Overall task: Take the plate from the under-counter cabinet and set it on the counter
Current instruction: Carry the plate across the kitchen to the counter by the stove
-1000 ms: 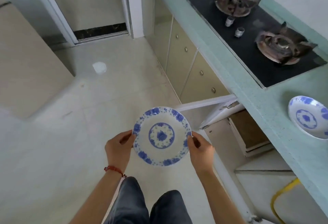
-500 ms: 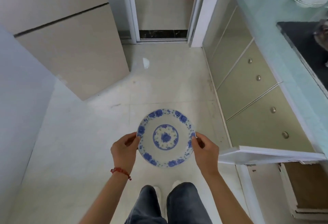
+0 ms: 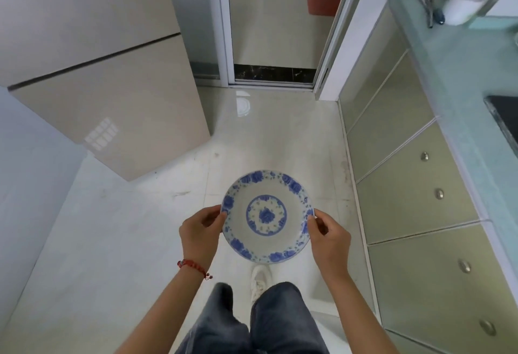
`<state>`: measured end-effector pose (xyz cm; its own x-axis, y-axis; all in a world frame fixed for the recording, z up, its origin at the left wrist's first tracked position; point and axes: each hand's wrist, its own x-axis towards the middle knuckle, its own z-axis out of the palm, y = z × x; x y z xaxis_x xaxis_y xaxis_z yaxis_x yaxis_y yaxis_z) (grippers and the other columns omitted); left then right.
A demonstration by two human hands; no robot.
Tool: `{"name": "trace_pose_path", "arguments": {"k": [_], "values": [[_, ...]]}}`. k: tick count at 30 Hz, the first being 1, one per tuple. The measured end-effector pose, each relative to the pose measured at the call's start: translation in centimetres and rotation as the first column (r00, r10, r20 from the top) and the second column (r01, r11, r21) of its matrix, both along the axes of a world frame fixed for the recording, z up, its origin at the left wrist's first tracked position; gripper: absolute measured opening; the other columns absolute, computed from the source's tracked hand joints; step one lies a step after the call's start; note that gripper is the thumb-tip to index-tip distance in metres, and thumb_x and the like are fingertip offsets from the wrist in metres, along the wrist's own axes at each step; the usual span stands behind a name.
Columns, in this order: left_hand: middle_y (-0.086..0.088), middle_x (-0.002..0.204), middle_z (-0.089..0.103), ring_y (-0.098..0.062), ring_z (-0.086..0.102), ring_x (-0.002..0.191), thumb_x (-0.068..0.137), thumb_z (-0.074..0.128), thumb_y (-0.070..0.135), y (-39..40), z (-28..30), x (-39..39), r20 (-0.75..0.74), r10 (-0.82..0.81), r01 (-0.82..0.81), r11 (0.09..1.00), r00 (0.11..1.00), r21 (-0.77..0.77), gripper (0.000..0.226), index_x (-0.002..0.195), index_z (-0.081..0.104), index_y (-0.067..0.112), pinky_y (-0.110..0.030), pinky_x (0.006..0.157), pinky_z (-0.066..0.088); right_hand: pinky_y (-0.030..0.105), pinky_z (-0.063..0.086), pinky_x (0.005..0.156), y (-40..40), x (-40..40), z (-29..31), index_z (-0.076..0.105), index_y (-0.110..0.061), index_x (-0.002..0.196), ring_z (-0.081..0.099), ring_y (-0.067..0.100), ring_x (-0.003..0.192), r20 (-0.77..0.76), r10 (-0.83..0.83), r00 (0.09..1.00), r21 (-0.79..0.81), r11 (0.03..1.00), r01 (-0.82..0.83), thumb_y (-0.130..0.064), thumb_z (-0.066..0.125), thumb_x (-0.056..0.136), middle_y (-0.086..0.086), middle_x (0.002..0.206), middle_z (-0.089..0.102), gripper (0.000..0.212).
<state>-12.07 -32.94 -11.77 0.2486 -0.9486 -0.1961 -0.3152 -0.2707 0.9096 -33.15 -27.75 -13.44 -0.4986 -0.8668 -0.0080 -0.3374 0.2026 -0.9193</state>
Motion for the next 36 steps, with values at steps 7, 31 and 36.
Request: {"name": "trace_pose_path", "arguments": {"k": [7,31,36], "values": [[-0.001,0.077,0.069,-0.015,0.065,0.066,0.077,0.068,0.010,-9.5,0.7,-2.9,0.006,0.018,-0.018,1.000,1.000,0.000,0.011,0.087,0.071,0.007,-0.025,0.068,0.053,0.002,0.045,0.052,-10.0,-3.2,0.3,0.069,-0.012,0.092,0.062,-0.007,0.065,-0.002,0.006,1.000,0.028,1.000,-0.006,-0.010,0.060,0.085,-0.014,0.070,0.065,0.012],[-0.005,0.077,0.068,-0.024,0.064,0.065,0.078,0.067,0.009,-46.2,0.6,-10.9,0.072,-0.237,0.241,0.969,0.969,-0.055,0.012,0.088,0.071,0.004,-0.023,0.069,0.051,0.011,0.052,0.055,-41.6,-9.3,0.0,0.069,-0.014,0.092,0.065,0.001,0.066,-0.009,-0.231,0.973,0.050,0.972,0.231,-0.018,0.059,0.086,-0.008,0.075,0.067,0.012],[-0.009,0.079,0.071,-0.027,0.066,0.068,0.078,0.067,0.008,-51.2,0.3,-15.5,0.035,-0.273,0.274,0.961,0.961,-0.029,0.011,0.088,0.071,0.005,-0.033,0.073,0.055,0.008,0.050,0.053,-45.8,-13.4,-0.5,0.068,-0.018,0.094,0.065,-0.001,0.069,0.043,-0.281,0.959,0.053,0.959,0.279,-0.018,0.058,0.087,-0.013,0.075,0.068,0.013]]}}
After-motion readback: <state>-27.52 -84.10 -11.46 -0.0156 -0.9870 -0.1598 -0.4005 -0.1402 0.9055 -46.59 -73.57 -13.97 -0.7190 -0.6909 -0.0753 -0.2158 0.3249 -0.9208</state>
